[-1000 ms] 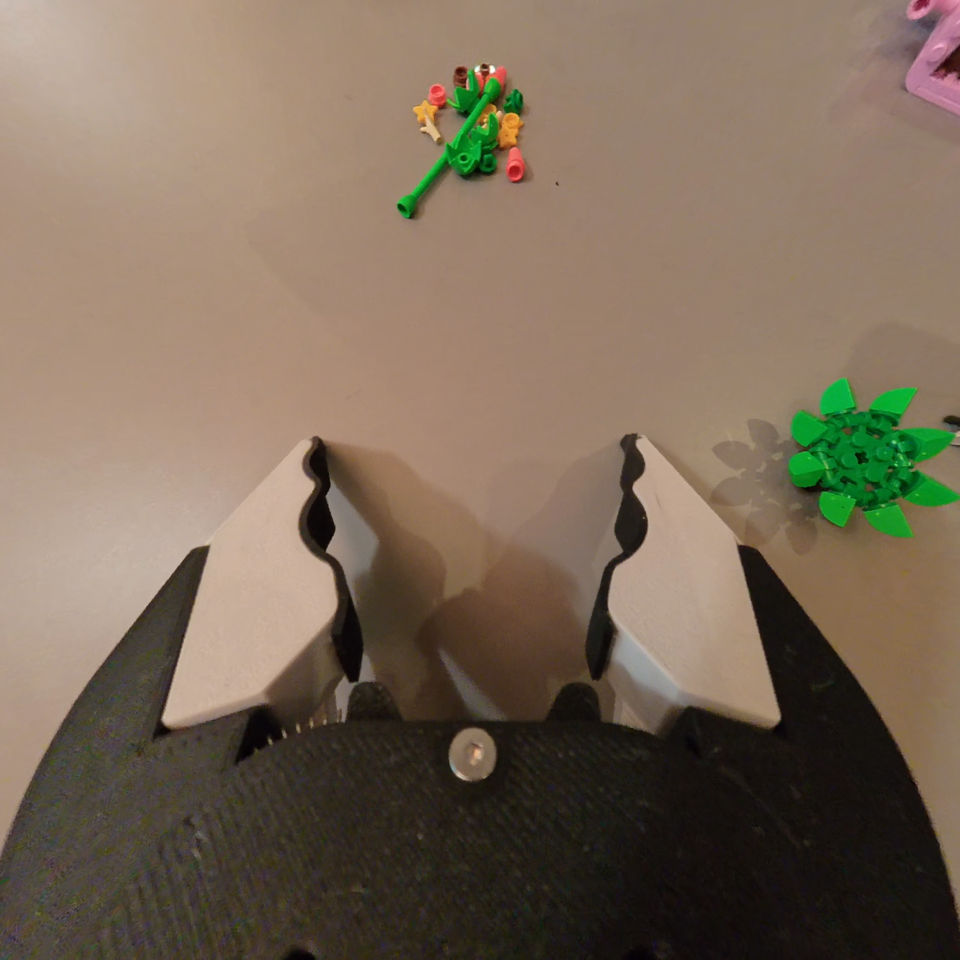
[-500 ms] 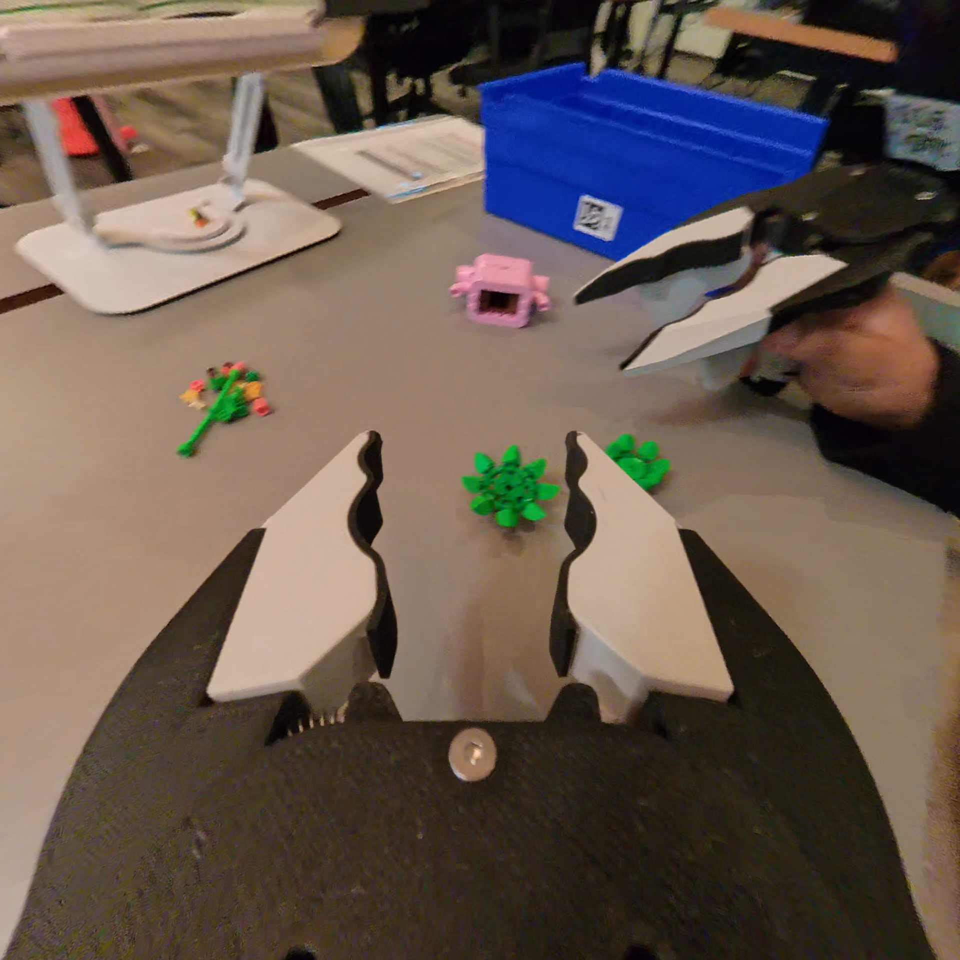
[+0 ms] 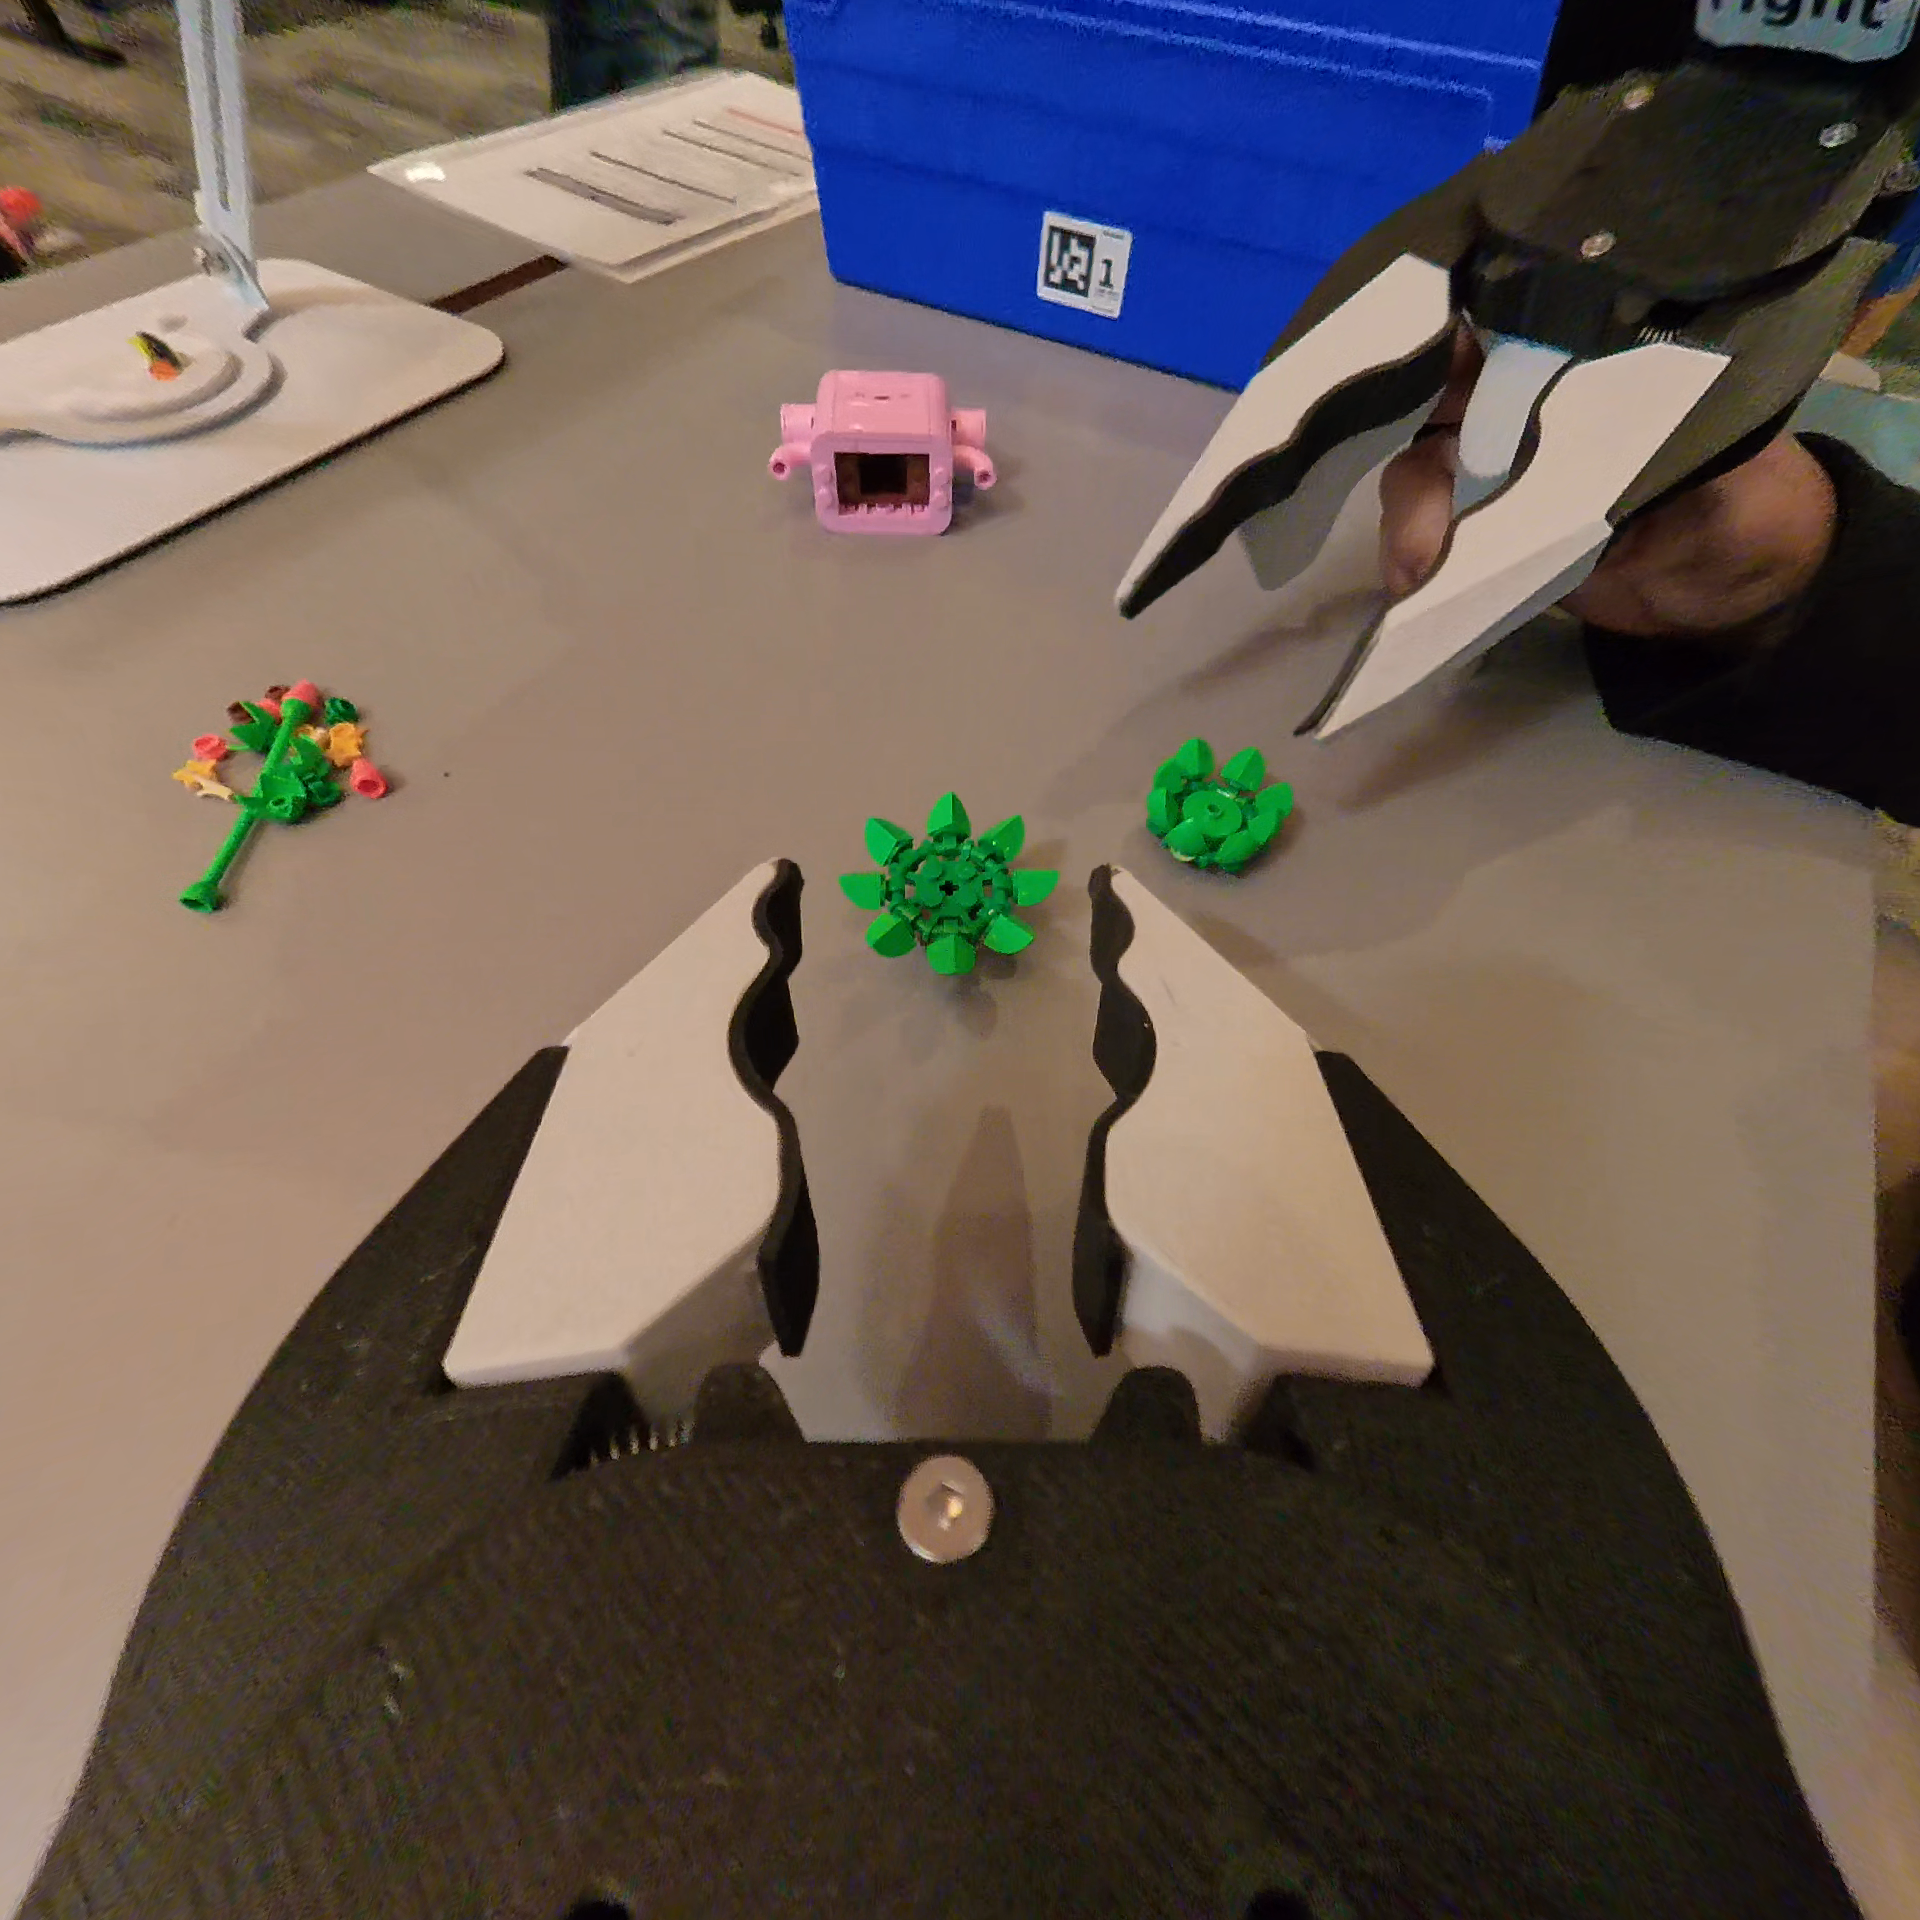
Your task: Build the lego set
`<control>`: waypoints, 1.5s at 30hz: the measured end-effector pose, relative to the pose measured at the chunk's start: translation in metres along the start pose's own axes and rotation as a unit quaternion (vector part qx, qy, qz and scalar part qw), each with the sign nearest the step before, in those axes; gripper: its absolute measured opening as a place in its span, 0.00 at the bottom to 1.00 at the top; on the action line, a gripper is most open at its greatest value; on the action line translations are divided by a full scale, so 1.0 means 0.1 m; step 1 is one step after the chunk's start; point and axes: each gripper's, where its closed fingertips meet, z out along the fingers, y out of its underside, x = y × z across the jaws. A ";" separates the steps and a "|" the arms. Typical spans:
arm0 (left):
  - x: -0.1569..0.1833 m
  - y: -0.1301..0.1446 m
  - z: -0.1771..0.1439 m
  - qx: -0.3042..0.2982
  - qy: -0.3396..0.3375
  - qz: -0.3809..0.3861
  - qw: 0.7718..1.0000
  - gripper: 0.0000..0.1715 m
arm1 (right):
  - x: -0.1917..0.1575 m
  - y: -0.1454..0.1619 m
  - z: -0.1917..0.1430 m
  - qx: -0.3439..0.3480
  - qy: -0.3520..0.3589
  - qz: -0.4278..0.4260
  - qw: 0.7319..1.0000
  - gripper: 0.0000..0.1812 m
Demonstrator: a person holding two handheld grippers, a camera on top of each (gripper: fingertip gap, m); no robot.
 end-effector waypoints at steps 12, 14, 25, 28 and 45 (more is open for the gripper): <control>-0.05 0.08 0.06 -0.031 0.014 -0.038 0.999 0.38 | 0.04 0.05 0.11 -0.026 0.017 -0.002 1.000 0.28; -0.05 0.09 0.07 -0.035 0.016 -0.042 0.998 0.38 | 0.00 0.02 0.16 -0.027 0.018 -0.013 0.999 0.28; -0.09 0.22 0.26 -0.098 -0.013 -0.018 0.995 0.43 | -0.01 -0.01 0.19 -0.020 0.027 -0.025 0.999 0.28; -0.10 0.25 0.31 -0.116 -0.021 -0.008 0.993 0.43 | -0.02 -0.01 0.19 -0.019 0.030 -0.031 0.999 0.27; -0.02 0.30 0.40 -0.144 -0.035 0.054 0.988 0.31 | -0.04 0.03 0.21 -0.033 0.039 -0.048 0.997 0.27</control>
